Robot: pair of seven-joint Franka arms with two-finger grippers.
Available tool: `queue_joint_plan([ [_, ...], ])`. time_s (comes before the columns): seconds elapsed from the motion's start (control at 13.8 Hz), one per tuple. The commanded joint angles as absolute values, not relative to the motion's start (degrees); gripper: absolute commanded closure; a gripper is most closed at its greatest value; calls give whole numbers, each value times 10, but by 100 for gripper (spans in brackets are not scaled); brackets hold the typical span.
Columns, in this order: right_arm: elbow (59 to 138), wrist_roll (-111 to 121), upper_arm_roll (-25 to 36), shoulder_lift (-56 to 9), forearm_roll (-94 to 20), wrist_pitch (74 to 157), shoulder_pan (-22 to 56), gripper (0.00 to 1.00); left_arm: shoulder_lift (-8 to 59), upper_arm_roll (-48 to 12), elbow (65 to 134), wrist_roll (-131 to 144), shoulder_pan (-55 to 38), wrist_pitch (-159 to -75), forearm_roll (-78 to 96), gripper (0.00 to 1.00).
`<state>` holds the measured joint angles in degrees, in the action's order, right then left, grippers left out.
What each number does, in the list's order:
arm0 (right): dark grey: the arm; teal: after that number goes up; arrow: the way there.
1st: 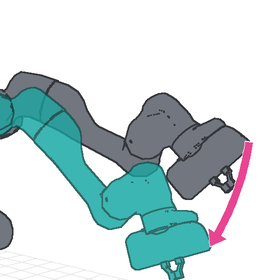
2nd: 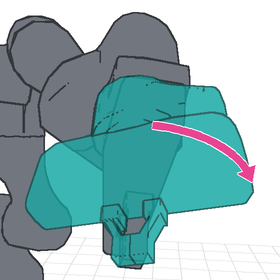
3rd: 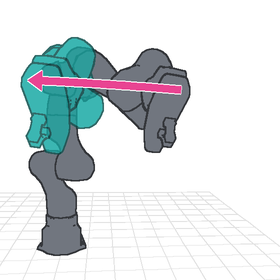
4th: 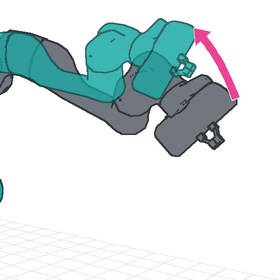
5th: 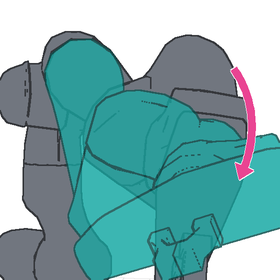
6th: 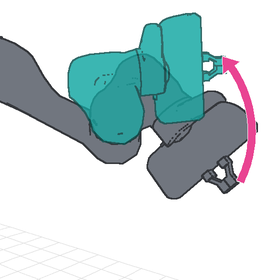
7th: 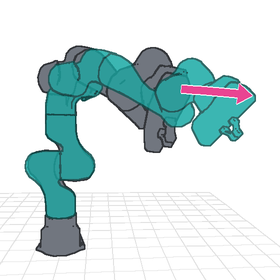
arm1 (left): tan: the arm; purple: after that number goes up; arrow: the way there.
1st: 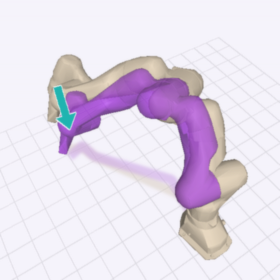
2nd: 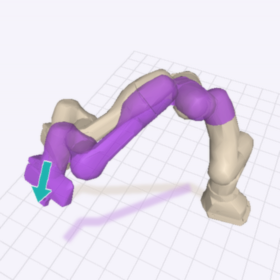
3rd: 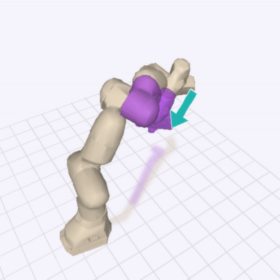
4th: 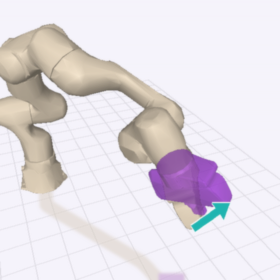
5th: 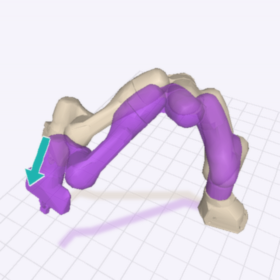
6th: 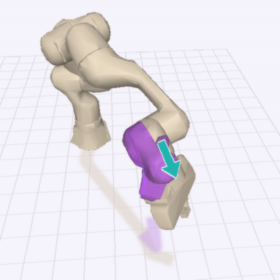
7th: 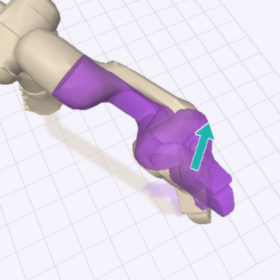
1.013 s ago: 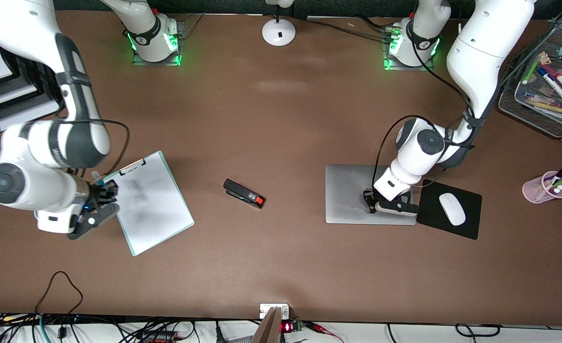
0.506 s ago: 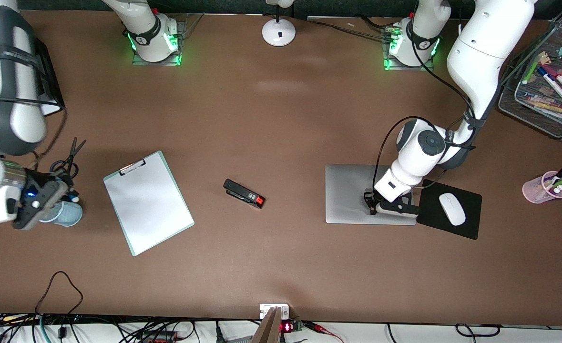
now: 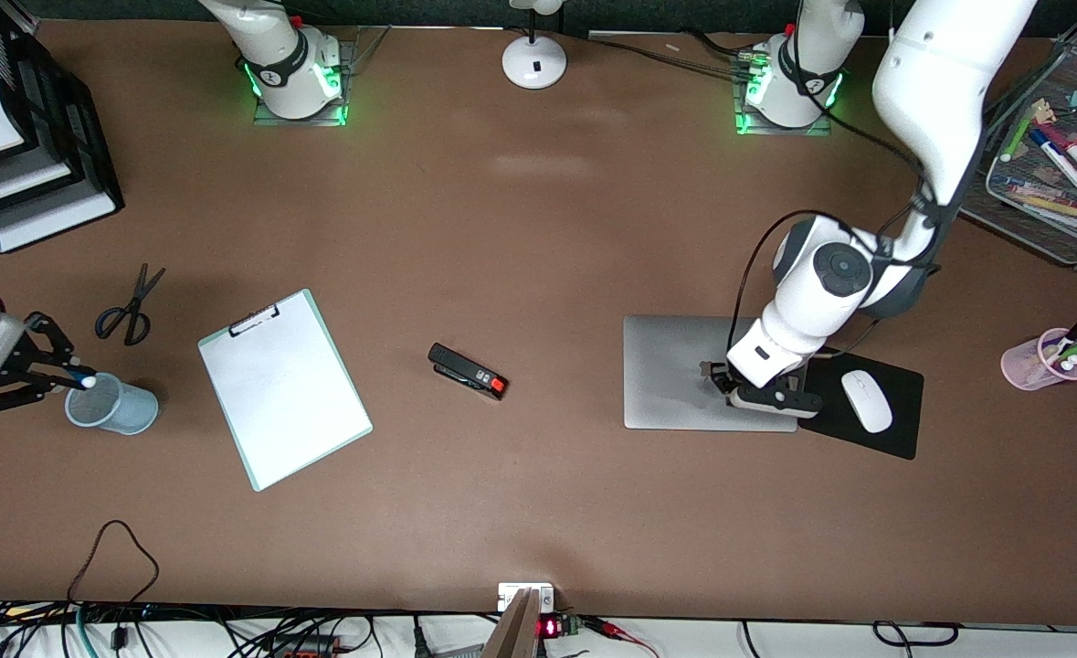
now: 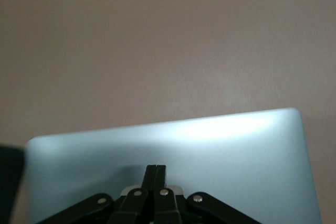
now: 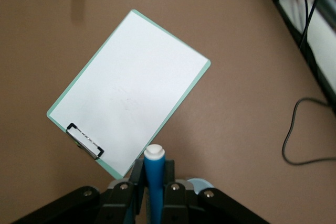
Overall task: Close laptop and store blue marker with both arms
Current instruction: 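Push the lid shut with the left gripper while the right gripper carries the marker, then raise the left gripper off the laptop while the right gripper lowers the marker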
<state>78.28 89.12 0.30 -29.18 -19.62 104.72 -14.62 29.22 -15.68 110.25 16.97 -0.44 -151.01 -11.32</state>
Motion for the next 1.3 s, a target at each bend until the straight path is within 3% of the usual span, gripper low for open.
queue_joint_plan([
  [0.0,785,984,-3,-301,-262,1056,-174,97,225,-164,1111,167,-7,-1403,-129,86],
  [0.07,785,1013,-3,-307,-284,1061,-181,97,204,-173,1109,167,-7,-1356,-129,74],
  [0.29,785,1120,-3,-327,-350,1086,-202,97,158,-186,1106,165,-4,-1268,-129,57],
  [0.51,785,1178,-3,-358,-415,1094,-227,96,131,-193,1106,165,-1,-1224,-127,25],
  [0.65,786,1185,-3,-371,-440,1093,-235,96,113,-196,1105,165,-1,-1194,-119,13],
  [0.72,786,1190,-4,-380,-453,1092,-237,96,99,-196,1101,165,-5,-1170,-119,0],
  [0.94,787,1234,-3,-404,-494,1088,-244,93,69,-222,1092,165,-1,-1103,-99,0],
  [1.23,789,1238,-3,-416,-492,1087,-254,93,69,-223,984,164,0,-960,-83,0],
])
